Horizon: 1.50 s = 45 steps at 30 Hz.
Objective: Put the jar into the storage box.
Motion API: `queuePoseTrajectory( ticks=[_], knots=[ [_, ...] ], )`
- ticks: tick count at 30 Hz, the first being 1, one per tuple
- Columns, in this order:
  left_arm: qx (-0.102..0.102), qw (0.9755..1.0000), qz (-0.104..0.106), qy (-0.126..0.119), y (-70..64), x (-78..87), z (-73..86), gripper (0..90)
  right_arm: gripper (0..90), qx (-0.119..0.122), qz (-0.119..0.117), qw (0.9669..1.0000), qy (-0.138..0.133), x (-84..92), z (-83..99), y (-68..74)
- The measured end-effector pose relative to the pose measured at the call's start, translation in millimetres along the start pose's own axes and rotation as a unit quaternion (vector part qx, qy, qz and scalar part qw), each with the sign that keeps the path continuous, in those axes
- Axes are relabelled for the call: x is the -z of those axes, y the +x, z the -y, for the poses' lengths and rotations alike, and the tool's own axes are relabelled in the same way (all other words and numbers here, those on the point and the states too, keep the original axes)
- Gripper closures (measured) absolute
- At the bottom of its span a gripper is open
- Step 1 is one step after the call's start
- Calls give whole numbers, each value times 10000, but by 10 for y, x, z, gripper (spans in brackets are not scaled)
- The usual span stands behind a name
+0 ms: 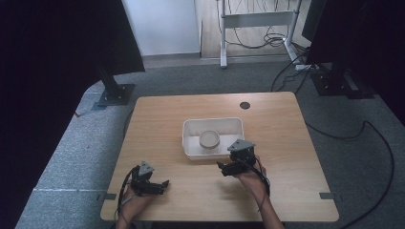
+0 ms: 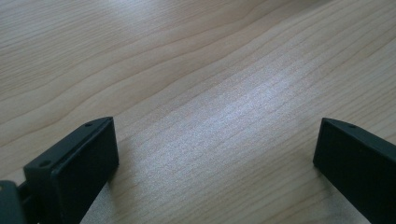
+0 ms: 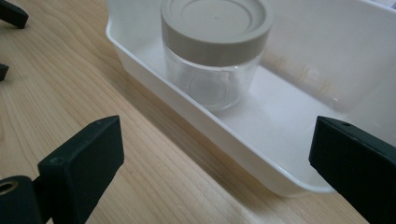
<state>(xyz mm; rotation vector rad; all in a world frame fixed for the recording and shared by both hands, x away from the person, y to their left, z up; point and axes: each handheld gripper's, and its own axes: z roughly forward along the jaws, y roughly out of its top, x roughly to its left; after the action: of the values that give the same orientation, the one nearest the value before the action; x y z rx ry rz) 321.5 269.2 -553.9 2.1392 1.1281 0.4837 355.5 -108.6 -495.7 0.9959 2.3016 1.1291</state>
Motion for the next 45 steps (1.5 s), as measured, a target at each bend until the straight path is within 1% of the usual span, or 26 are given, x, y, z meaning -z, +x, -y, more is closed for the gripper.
queuePoseTrajectory(
  ticks=[15, 19, 32, 45],
  knots=[
    [14, 10000, -10, -7, -4, 2, 3, 0, 31, -37, 27, 10000, -14, 175, 136, -65],
    [19, 10000, -14, -8, -5, 3, 4, 0, 34, -94, 31, 9999, -26, 223, 174, -85],
    [34, 10000, -40, -3, -9, 11, 11, 0, 35, -204, 176, 9996, -35, 399, 325, -173],
    [65, 10000, -61, -9, -15, 15, 16, 0, 28, -306, 367, 9989, -1, 581, 553, -250]
  ],
)
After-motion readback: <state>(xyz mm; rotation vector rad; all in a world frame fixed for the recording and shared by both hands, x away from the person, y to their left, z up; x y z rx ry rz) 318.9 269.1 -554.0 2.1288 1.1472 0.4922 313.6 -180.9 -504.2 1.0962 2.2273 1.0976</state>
